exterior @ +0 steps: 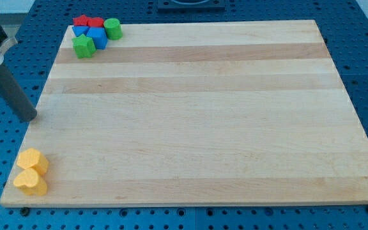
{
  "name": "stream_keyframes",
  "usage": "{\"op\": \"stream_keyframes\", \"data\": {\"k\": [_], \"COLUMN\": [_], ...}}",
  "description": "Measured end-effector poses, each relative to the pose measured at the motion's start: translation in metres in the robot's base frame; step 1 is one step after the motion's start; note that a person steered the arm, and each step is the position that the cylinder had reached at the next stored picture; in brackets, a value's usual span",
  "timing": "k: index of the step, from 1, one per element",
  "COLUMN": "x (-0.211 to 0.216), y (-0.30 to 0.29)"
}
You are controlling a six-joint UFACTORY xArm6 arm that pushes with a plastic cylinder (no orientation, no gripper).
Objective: Move your arm to the bottom left corner
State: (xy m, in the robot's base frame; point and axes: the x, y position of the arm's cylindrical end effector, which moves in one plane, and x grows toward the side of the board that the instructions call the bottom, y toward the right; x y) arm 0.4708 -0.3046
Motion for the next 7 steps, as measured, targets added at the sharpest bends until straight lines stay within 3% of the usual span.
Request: {"op": "stream_keyframes", "data": {"k": [1, 7], "x": [0.046, 0.108], "y": [0.0, 0.001]}}
